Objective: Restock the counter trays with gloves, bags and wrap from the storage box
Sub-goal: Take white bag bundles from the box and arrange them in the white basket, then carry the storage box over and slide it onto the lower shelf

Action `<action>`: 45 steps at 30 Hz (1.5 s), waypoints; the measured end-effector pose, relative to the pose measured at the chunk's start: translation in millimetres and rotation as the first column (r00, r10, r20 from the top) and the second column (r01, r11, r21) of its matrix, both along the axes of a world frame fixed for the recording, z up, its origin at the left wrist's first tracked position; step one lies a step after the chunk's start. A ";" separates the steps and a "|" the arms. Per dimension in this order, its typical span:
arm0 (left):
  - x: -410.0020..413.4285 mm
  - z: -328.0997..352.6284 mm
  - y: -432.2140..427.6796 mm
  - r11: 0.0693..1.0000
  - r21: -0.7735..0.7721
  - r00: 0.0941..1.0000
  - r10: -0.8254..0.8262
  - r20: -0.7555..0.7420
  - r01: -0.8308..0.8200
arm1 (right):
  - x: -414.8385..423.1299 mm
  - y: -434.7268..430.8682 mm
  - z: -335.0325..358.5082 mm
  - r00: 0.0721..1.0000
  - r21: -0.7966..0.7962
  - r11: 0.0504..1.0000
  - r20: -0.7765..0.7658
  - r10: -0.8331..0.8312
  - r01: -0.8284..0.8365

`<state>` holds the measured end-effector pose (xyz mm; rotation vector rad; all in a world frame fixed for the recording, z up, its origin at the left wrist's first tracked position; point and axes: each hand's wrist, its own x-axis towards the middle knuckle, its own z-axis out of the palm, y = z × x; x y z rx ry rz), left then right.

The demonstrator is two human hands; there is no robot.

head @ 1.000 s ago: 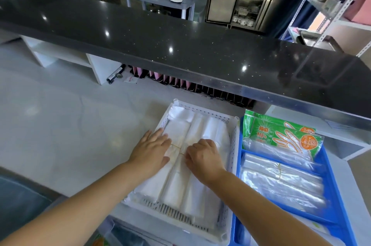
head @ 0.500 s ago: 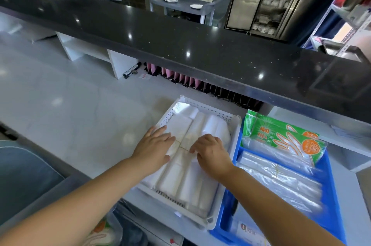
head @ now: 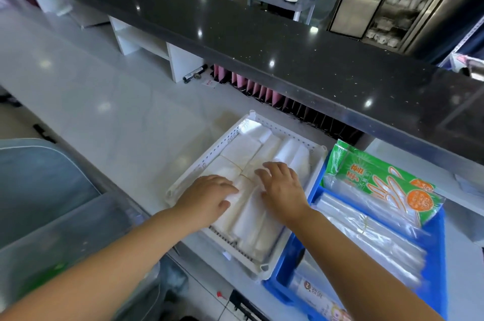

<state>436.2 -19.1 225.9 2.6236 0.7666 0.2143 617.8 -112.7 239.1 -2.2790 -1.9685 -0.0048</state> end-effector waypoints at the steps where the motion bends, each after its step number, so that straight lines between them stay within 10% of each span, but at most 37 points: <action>1: -5.8 2.5 -1.5 1.000 -0.002 0.999 0.023 0.042 -0.023 | -5.0 -2.8 3.3 1.000 0.027 1.000 -0.011 -0.003 0.003; 23: -386.3 -26.1 56.6 0.826 -0.178 0.837 0.547 0.029 -0.534 | -341.5 73.3 10.7 0.990 0.149 0.981 0.079 0.116 -0.127; 45: -530.4 -96.5 52.9 0.740 -0.219 0.766 0.569 -0.300 -0.636 | -452.3 20.2 -125.2 0.992 -0.402 0.915 -0.116 -0.052 0.001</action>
